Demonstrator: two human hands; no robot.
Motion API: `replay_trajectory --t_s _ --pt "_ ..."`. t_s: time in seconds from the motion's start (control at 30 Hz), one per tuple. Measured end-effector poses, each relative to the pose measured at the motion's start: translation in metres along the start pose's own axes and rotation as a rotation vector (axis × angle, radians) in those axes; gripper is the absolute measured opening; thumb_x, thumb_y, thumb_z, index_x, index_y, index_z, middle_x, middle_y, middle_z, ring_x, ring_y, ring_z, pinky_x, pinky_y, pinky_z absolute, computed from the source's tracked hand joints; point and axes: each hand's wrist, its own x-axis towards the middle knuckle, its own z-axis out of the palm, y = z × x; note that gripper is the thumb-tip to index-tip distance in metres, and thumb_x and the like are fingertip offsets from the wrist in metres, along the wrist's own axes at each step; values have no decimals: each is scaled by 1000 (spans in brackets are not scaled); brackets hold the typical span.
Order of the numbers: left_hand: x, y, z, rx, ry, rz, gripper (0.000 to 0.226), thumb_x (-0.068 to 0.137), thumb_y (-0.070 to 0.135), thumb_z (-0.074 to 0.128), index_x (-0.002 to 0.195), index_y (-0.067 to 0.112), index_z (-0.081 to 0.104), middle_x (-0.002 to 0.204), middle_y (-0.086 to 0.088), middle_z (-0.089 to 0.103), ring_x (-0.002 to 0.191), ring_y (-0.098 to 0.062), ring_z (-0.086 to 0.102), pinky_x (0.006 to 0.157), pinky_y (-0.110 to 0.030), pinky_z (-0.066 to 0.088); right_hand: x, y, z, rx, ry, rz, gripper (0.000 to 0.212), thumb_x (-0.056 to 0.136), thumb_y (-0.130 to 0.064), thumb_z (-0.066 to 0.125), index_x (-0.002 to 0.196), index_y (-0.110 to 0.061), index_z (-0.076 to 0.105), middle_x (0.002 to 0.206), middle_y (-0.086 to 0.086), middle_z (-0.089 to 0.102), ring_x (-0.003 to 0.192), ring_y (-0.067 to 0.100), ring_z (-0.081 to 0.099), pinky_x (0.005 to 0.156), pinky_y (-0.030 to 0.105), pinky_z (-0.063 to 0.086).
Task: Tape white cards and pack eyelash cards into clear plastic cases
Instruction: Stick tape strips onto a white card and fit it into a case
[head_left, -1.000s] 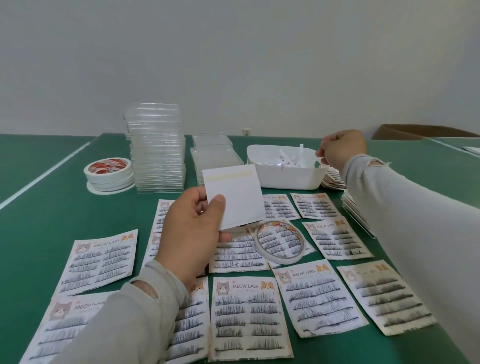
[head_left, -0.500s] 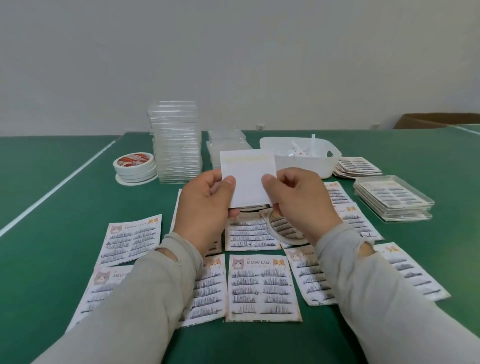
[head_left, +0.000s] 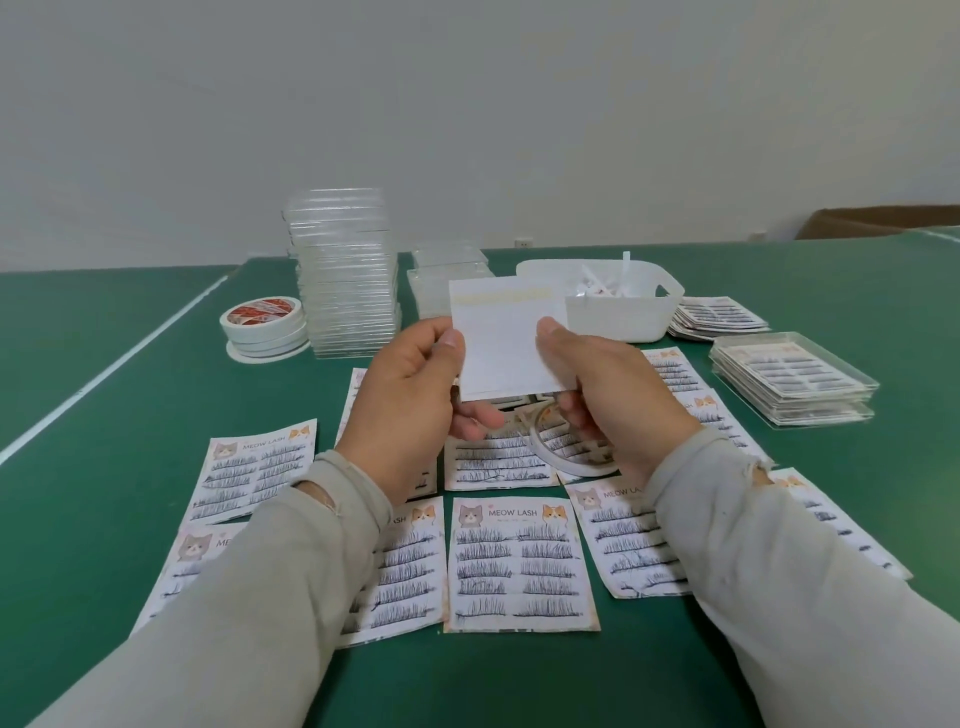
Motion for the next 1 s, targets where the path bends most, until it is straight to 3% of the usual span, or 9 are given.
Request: replay_trajectory --t_s 0.1,0.23,0.33,0.5,0.67,0.9,1.0 --pt "-2 0 3 -61 -62 -4 27 110 23 41 117 28 67 95 -2 77 64 -25 74 51 -24 57 -2 -2 3 221 -98 22 26 92 -37 70 98 -12 72 82 5 69 62 15 56 44 23 44" --pt "1 0 3 -88 -12 35 26 110 16 39 119 31 58 84 4 77 68 -21 75 56 -26 60 -4 -5 1 439 -59 29 14 96 -23 68 102 -11 73 100 6 78 78 17 70 55 22 57" --pt "1 -4 1 87 47 165 28 100 4 54 110 30 57 84 1 74 71 -16 74 55 -26 57 -4 -5 -1 493 -44 30 13 96 -22 68 103 -11 73 102 6 78 84 20 73 58 23 58" --pt "-1 -8 2 136 49 240 34 88 4 74 105 26 55 78 6 68 74 -14 67 57 -24 56 -6 -5 0 498 -66 23 15 94 -23 71 103 -12 74 103 6 78 85 17 74 59 22 57" --pt "0 -6 3 68 52 206 23 94 -3 62 100 18 55 70 4 68 67 -16 71 62 -23 57 -7 -7 2 500 -63 22 12 86 -19 77 97 -14 74 93 0 78 79 13 73 55 22 56" --pt "-3 -3 6 49 26 184 18 103 1 47 103 17 56 70 3 72 65 -16 72 60 -25 59 -8 -6 2 539 -93 45 21 93 -15 71 113 -12 69 100 6 78 80 19 75 58 24 59" --pt "-4 -3 6 120 67 203 19 103 4 50 103 22 57 78 3 74 72 -14 74 64 -27 60 -7 -7 1 559 -84 25 22 94 -15 70 116 -12 68 100 6 78 81 21 75 57 25 59"
